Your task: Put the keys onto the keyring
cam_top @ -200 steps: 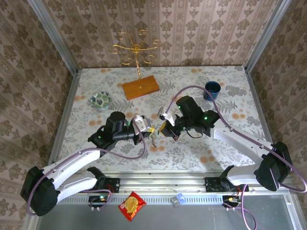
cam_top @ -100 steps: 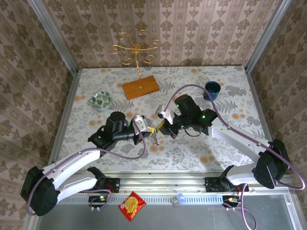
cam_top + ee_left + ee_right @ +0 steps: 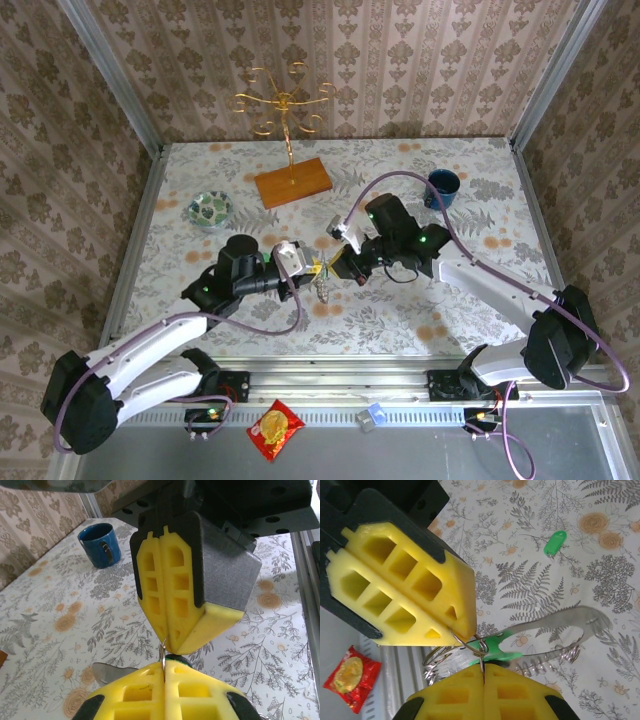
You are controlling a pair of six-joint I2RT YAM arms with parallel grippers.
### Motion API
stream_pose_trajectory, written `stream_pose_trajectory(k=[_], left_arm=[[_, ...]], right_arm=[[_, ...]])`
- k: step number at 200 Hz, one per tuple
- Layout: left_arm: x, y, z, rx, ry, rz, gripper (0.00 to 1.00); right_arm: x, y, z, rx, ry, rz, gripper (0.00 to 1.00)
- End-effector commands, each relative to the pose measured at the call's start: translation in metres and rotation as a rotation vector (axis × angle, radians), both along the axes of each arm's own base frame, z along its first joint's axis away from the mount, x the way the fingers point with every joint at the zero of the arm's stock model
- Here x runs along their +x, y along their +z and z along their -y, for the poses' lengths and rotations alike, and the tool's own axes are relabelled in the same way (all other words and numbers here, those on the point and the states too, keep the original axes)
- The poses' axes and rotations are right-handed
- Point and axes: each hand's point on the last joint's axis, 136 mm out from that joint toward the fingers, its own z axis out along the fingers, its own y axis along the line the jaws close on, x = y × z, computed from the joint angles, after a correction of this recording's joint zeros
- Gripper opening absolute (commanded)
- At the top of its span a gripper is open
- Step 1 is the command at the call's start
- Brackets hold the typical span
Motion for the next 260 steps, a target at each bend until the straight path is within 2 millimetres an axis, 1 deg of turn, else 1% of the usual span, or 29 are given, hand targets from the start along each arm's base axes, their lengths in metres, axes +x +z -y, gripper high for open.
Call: stream_pose_trajectory(k=[1,66,72,80,87,106,113,114,116,134,155,161,177,192,221,260], left_arm=[[-0.006,0.011,0.003,-0.039,-0.037,0.070,0.00],[-0.005,0.010,0.004,-0.055,-0.029,0.095,0.00],[-0.005,0.011,0.004,-0.058,-0.029,0.099,0.00],[-0.005,0.011,0.004,-0.059,-0.027,0.101,0.00],[-0.005,0.011,0.004,-0.059,-0.028,0.101,0.00],[-0.005,0.010,0.004,-0.063,-0.028,0.104,0.00],[-0.006,0.011,0.004,-0.067,-0.029,0.106,0.00],[-0.006,0.011,0.004,-0.067,-0.029,0.107,0.00],[-0.006,0.011,0.004,-0.069,-0.029,0.106,0.00],[-0.008,0.012,0.005,-0.086,-0.039,0.110,0.00],[-0.009,0.014,0.006,-0.116,-0.046,0.116,0.00],[-0.009,0.014,0.006,-0.124,-0.050,0.115,0.00],[-0.011,0.017,0.008,-0.151,-0.065,0.117,0.00],[-0.013,0.020,0.009,-0.173,-0.074,0.119,0.00],[-0.014,0.020,0.011,-0.191,-0.082,0.121,0.00],[-0.015,0.021,0.011,-0.206,-0.091,0.122,0.00]], right_arm=[[0.008,0.003,-0.007,0.046,-0.007,-0.051,0.00],[0.007,-0.003,-0.010,0.049,0.015,-0.103,0.00],[0.009,-0.003,-0.009,0.046,0.008,-0.102,0.07],[0.012,-0.004,-0.005,0.040,-0.008,-0.101,0.17],[0.015,-0.003,-0.002,0.040,-0.024,-0.093,0.24],[0.021,0.003,0.009,0.043,-0.064,-0.045,0.33],[0.025,-0.001,0.012,0.035,-0.078,-0.026,0.35],[0.024,0.005,0.013,0.044,-0.079,-0.008,0.36],[0.024,0.010,0.015,0.053,-0.083,0.014,0.39],[0.028,0.021,0.022,0.090,-0.104,0.165,0.45],[0.014,0.033,0.020,0.156,-0.010,0.377,0.46],[0.010,0.036,0.019,0.169,0.014,0.431,0.48],[0.004,0.040,0.016,0.170,0.063,0.521,0.49],[0.001,0.038,0.013,0.162,0.089,0.518,0.48],[-0.001,0.029,0.006,0.151,0.114,0.469,0.41],[0.001,0.019,0.004,0.140,0.109,0.443,0.41]])
